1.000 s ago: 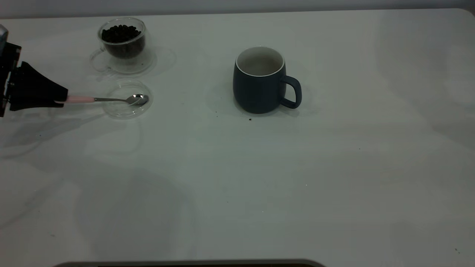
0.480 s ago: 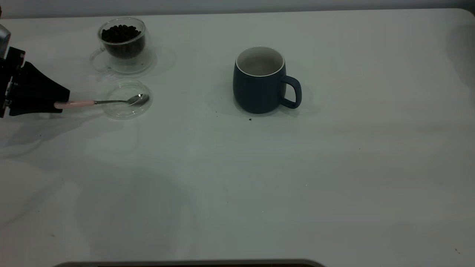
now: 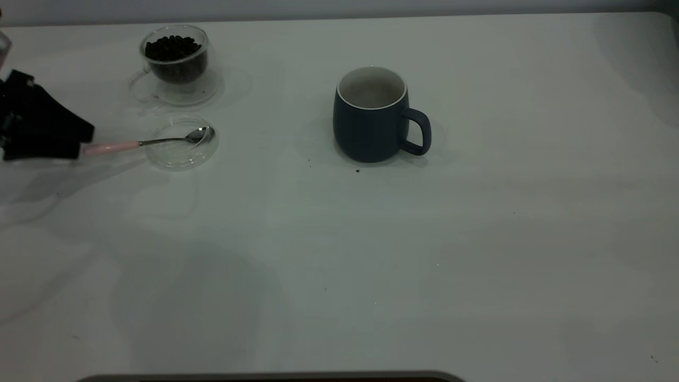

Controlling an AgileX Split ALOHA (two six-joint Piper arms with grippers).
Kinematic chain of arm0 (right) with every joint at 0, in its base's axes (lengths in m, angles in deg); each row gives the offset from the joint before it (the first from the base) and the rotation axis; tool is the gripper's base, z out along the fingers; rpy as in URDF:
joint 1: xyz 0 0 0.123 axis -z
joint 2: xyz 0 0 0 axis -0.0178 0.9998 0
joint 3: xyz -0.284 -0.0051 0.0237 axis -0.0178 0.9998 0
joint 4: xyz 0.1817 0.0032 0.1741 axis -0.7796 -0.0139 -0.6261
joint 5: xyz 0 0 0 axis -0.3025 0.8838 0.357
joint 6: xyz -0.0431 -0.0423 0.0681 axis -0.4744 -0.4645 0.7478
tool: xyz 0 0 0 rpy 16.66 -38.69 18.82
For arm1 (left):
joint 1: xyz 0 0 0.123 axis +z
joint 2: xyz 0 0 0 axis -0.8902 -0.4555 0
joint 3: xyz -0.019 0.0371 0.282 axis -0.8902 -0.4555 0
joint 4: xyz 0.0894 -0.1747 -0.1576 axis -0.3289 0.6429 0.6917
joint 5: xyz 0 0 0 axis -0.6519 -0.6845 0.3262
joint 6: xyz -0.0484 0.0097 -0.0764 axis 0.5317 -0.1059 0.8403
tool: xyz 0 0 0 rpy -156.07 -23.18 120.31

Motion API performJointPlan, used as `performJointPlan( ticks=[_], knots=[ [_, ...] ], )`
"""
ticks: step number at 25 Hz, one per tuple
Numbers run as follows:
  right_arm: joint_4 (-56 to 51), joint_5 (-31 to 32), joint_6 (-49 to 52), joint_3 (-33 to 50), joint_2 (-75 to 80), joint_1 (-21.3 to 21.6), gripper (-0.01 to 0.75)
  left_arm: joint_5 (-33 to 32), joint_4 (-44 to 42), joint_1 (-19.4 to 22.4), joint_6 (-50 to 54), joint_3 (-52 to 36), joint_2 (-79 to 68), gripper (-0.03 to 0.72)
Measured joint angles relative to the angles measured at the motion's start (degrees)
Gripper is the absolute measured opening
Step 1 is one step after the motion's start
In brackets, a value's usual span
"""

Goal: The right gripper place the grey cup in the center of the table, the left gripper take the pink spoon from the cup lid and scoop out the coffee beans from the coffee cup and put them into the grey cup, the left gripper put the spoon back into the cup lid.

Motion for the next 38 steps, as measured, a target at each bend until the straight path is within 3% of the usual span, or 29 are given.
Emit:
performJointPlan(
  ticks=[6, 13, 21, 30, 38],
  knots=[
    [0.0, 0.0, 0.0, 0.0, 0.0, 0.0, 0.59, -1.24, -13.91, -2.15, 12.47, 7.21, 8.55, 0.484],
    [0.0, 0.0, 0.0, 0.0, 0.0, 0.0, 0.59, -5.42, -36.19, -13.41, 35.13, 14.85, 17.67, 0.484],
    [0.0, 0.0, 0.0, 0.0, 0.0, 0.0, 0.59, -18.79, -56.71, -24.91, 57.13, 18.44, 29.07, 0.484],
    [0.0, 0.0, 0.0, 0.0, 0.0, 0.0, 0.59, -18.85, -59.58, -26.91, 70.56, 15.77, 40.9, 0.484],
    [0.0, 0.0, 0.0, 0.0, 0.0, 0.0, 0.59, -18.85, -59.94, -26.91, 70.69, -4.06, 59.51, 0.484]
  ],
)
